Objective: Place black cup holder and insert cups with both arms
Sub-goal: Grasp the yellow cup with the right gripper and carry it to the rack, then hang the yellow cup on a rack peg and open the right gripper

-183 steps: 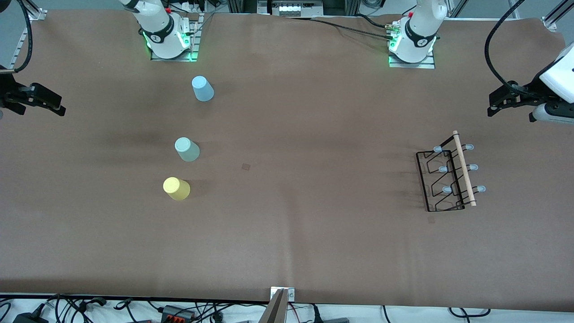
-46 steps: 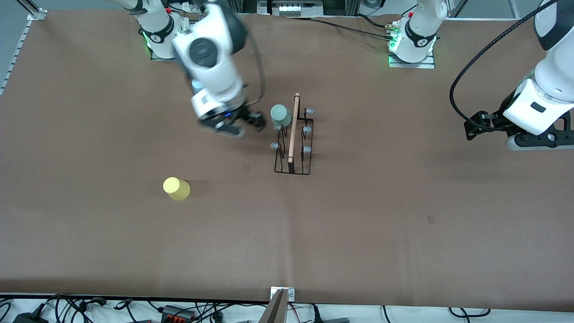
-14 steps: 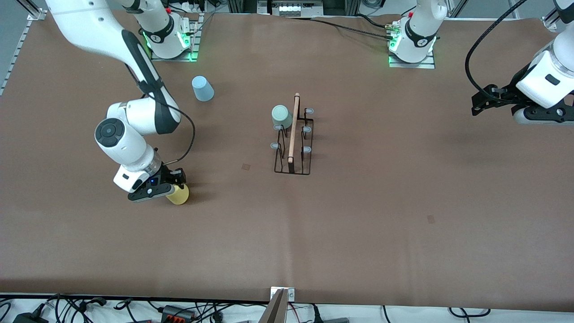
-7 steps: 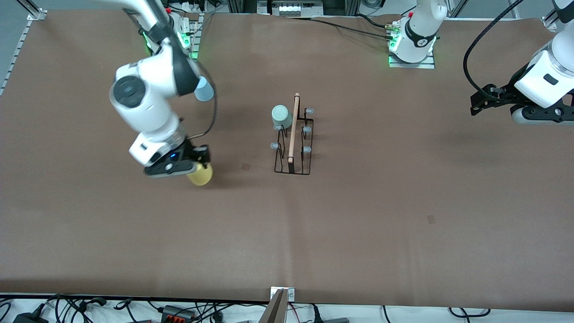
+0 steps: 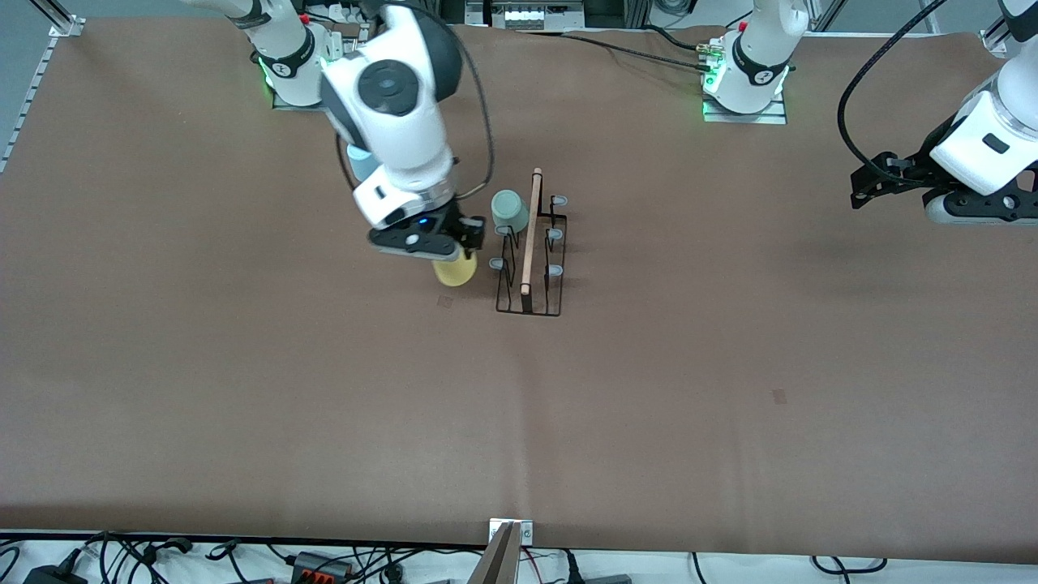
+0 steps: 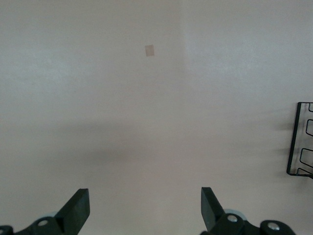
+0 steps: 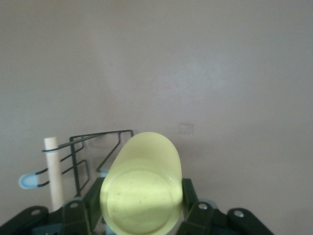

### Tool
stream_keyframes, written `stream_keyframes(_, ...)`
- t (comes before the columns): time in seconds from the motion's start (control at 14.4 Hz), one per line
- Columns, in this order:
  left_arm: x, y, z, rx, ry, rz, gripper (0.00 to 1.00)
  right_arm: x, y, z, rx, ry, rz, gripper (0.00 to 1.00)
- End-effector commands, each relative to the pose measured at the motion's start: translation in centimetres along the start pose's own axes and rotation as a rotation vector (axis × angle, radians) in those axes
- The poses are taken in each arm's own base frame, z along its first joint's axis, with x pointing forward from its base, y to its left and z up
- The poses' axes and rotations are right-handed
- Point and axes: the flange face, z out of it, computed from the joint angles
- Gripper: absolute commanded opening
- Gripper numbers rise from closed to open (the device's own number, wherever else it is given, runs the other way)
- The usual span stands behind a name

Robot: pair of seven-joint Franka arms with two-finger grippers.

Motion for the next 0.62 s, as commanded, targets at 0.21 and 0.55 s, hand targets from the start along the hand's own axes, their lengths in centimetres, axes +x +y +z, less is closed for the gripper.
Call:
stream_keyframes(0.21, 0.3, 0.0, -0.5, -0.007, -0.01, 0.014, 1.0, -2.1, -3.6, 2.3, -0.011, -0.004, 0.066, 0.04)
stream_keyframes(0.55, 0.3, 0.0, -0.5, -0.007, -0.01, 0.014, 1.0, -2.2, -4.0, 3.9, -0.023, -0.016, 0.064, 0.07)
